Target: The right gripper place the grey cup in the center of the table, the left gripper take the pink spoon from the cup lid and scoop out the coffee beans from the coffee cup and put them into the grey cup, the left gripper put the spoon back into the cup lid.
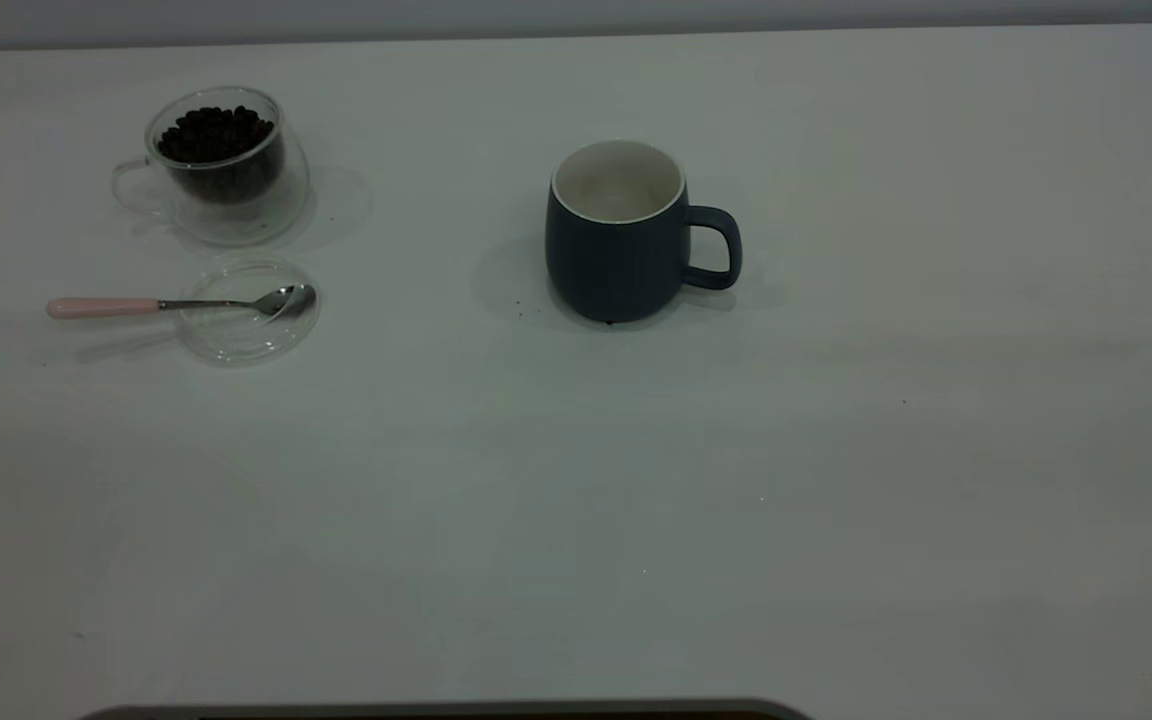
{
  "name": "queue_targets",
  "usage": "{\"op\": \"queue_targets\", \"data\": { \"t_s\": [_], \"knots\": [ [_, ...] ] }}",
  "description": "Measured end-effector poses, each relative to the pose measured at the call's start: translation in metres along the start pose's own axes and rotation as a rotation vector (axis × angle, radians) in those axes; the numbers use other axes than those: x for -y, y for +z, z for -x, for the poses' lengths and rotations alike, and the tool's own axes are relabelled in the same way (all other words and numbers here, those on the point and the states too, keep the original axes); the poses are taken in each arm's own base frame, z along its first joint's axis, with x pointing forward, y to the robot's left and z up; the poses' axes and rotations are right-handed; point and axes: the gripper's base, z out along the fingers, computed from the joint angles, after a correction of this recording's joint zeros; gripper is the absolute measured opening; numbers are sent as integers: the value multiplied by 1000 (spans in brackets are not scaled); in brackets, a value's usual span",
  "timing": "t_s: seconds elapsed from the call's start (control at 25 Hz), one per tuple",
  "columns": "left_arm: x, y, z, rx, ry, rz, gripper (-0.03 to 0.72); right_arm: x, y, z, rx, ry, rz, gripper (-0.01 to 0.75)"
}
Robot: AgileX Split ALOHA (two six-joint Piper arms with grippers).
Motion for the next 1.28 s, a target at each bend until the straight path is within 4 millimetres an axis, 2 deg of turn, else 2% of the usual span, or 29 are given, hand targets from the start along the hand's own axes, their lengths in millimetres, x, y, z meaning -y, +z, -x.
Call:
{"op": "queue_targets", "data": {
  "t_s": [0.12, 0.4, 0.72, 1.28],
  "knots": [
    [0, 12, -18, 1, -66, 59, 519, 0, 0, 0, 0, 0, 0, 591],
    [1, 5, -31, 124, -118, 113, 517, 0, 0, 0, 0, 0, 0, 591],
    [1, 5, -32, 121, -51, 116, 517, 0, 0, 0, 0, 0, 0, 591],
    [1, 5, -32, 120, -42, 115, 517, 0, 0, 0, 0, 0, 0, 591]
  ]
}}
